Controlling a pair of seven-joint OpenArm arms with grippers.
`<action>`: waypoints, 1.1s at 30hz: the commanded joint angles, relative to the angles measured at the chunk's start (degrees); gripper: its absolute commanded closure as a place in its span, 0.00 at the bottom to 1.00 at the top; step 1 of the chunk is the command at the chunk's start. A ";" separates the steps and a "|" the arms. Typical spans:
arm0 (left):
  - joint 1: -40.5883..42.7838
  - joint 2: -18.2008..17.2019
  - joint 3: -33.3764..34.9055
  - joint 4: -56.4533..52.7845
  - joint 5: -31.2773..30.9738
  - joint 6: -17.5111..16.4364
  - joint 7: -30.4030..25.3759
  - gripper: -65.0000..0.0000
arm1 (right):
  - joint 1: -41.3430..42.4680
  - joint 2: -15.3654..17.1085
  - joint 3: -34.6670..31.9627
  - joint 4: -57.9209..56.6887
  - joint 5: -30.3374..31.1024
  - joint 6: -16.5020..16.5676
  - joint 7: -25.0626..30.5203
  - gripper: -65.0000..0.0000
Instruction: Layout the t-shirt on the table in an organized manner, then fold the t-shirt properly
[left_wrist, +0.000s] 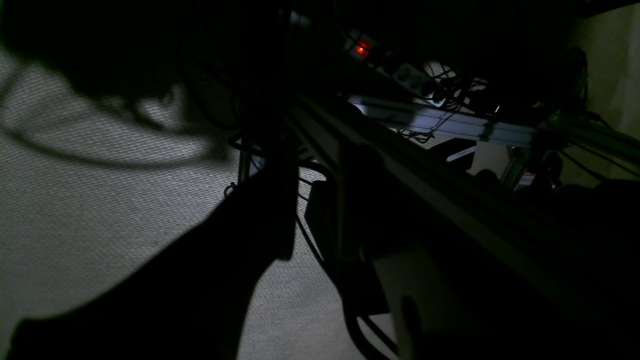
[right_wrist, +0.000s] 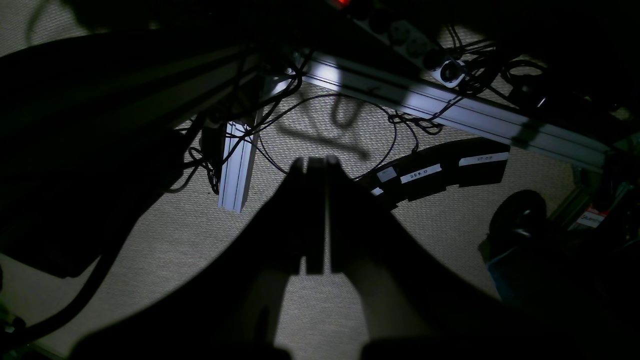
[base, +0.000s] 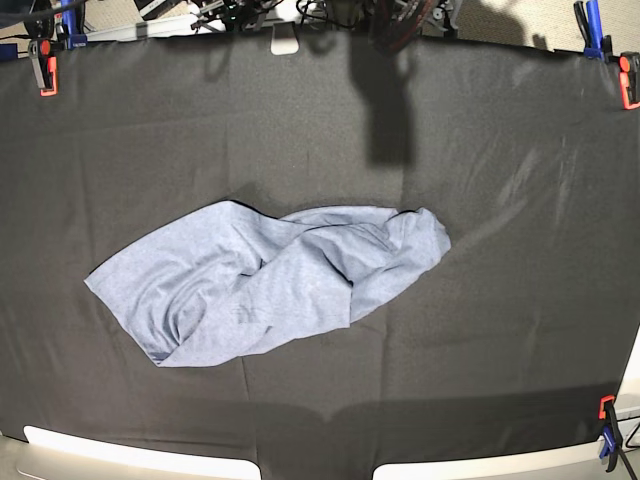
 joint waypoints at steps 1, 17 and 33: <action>0.20 -0.02 -0.09 0.26 -0.20 -0.61 -0.48 0.81 | 0.11 0.26 0.07 0.39 -0.04 0.13 0.37 1.00; 0.20 -0.02 -0.09 0.26 -0.20 -0.61 -0.48 0.81 | 0.11 0.26 0.07 0.39 -0.04 0.15 0.39 1.00; 6.71 -0.02 -0.09 11.10 -0.20 -0.61 1.11 0.81 | -3.67 0.59 0.07 7.17 -0.07 0.13 -7.72 1.00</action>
